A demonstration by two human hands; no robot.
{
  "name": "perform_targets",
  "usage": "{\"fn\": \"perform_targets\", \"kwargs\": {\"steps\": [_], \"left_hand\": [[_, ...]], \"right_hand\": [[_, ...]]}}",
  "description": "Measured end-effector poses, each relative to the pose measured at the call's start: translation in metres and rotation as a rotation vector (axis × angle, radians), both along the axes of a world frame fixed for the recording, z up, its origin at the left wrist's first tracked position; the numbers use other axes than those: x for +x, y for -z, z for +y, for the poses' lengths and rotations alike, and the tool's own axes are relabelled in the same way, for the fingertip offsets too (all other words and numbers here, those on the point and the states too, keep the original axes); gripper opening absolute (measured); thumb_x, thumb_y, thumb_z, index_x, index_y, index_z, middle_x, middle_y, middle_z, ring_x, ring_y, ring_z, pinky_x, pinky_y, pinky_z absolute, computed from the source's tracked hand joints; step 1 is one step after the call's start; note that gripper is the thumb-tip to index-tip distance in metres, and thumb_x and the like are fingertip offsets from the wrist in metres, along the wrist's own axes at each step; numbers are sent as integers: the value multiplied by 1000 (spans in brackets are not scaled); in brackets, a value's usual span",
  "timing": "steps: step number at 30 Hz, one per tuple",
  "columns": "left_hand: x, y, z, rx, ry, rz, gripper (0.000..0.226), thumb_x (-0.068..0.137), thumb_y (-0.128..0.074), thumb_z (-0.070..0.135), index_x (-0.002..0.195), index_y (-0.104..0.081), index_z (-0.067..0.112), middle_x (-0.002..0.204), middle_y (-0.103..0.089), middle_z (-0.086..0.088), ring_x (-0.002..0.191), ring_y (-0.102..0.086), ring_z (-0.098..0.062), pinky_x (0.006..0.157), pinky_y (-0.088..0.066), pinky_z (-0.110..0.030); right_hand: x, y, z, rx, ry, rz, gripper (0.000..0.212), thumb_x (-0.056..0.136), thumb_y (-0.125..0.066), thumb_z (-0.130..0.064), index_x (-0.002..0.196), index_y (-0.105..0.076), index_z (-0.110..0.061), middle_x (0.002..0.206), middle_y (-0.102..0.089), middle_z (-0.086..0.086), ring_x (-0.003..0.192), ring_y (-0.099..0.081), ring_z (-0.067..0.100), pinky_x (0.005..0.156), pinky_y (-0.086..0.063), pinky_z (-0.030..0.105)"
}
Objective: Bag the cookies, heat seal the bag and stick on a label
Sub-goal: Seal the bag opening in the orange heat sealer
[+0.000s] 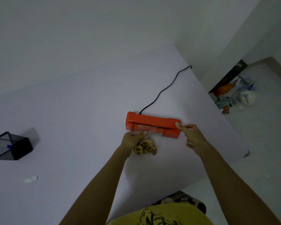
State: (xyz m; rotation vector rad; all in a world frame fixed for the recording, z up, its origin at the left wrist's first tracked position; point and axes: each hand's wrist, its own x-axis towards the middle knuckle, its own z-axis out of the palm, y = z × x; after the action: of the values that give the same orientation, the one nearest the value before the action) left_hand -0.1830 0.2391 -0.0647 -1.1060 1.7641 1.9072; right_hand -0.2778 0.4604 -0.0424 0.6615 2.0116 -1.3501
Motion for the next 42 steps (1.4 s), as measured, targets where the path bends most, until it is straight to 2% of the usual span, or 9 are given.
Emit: {"fn": "perform_targets", "kwargs": {"steps": [4,7,16,19,25,29,34,37,42], "left_hand": [[0,-1,0,-45,4,1,20,82,-73,31,75,-69,13,70,-68,0,59,-65,-6,49,-50,-12],[4,4,-5,-125,31,0,13,83,-73,27,75,-70,17,70,-67,4,65,-63,-8,56,-47,-15],[19,9,-24,-88,-49,-31,11,87,-66,20,95,-68,12,83,-67,-8,74,-60,-20,67,-51,-27],[16,10,-27,-259,-72,-37,5,89,-60,22,90,-60,17,88,-66,-8,82,-61,-23,75,-51,-35],[2,0,-28,-483,-186,8,31,88,-62,21,115,-54,8,101,-62,-5,90,-59,-21,75,-45,-29],[-6,-8,-27,-692,-208,74,33,83,-61,13,115,-53,11,112,-60,-9,95,-59,-24,83,-52,-41],[-16,-17,-22,-899,-20,254,43,81,-56,14,123,-54,14,125,-55,-9,112,-51,-28,91,-46,-43],[-21,-19,-20,-918,254,376,57,72,-53,20,129,-55,18,135,-51,-7,125,-44,-28,101,-40,-45],[-31,-12,-19,-988,659,410,63,78,-70,36,136,-51,22,146,-45,-6,139,-33,-31,114,-25,-54]], "right_hand": [[2,3,0,-13,7,-5,57,71,-72,-59,109,-52,-21,111,-53,5,92,-49,20,76,-45,34],[1,3,0,-17,12,-4,57,70,-73,-59,107,-52,-22,106,-52,4,82,-47,17,71,-45,32],[0,5,2,-8,-9,-8,59,70,-72,-61,110,-51,-22,110,-51,5,89,-48,19,76,-48,34],[1,7,2,-14,-5,-8,59,68,-72,-62,107,-51,-23,108,-51,5,86,-47,19,71,-47,33],[2,7,2,-18,-2,-4,59,67,-73,-63,105,-51,-24,107,-52,5,86,-48,19,68,-48,32],[2,8,2,-30,3,-15,59,67,-74,-62,105,-52,-24,108,-52,6,84,-48,18,71,-50,33],[2,7,3,-32,-4,-10,56,67,-74,-62,102,-51,-25,106,-52,3,83,-48,18,72,-49,33],[1,4,1,-19,1,3,59,69,-74,-59,107,-51,-21,106,-53,3,87,-50,18,72,-49,33],[4,1,-1,-14,13,57,58,71,-74,-57,103,-54,-14,94,-54,3,81,-52,16,71,-50,32]]}}
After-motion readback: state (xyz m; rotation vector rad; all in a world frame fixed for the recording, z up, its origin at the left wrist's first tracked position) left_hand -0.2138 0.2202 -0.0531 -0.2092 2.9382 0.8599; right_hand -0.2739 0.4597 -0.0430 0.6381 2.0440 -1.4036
